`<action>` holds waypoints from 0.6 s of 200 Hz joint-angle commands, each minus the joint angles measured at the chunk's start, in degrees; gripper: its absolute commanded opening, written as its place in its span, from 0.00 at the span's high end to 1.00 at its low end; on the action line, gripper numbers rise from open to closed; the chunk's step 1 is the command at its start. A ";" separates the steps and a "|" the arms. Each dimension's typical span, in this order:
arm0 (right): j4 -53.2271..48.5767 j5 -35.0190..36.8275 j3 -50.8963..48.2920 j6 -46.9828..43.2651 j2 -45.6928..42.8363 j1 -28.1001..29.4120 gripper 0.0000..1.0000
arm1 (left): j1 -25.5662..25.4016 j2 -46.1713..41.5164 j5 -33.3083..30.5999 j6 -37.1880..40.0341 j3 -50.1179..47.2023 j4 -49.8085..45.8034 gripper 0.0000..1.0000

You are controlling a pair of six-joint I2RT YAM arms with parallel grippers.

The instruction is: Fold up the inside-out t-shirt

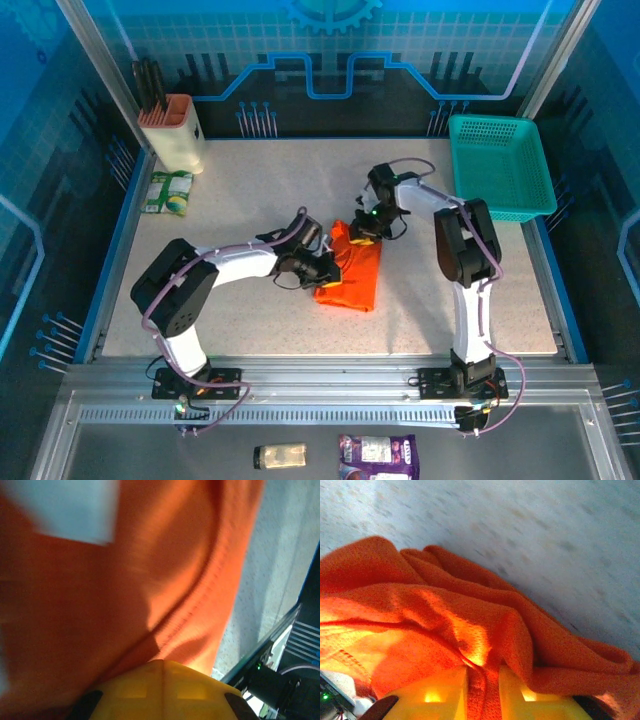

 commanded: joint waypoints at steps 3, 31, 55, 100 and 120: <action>1.30 1.66 -7.37 1.37 -8.36 -1.21 0.75 | 3.87 0.06 -0.54 5.21 0.43 -5.38 0.97; 4.34 0.47 -18.18 4.11 -16.50 -1.21 0.75 | 8.48 0.34 -0.62 9.47 2.68 -9.13 0.96; 6.04 -0.95 -24.52 7.45 -23.68 -0.11 0.75 | 11.03 1.36 0.24 13.05 7.08 -12.88 0.97; 1.63 6.65 -23.75 7.57 -30.20 1.34 0.74 | 11.32 -0.91 0.76 15.80 13.27 -18.52 0.96; 1.76 6.40 -20.26 5.02 -28.24 1.34 0.73 | 7.30 -3.30 -0.61 14.51 13.51 -19.82 0.96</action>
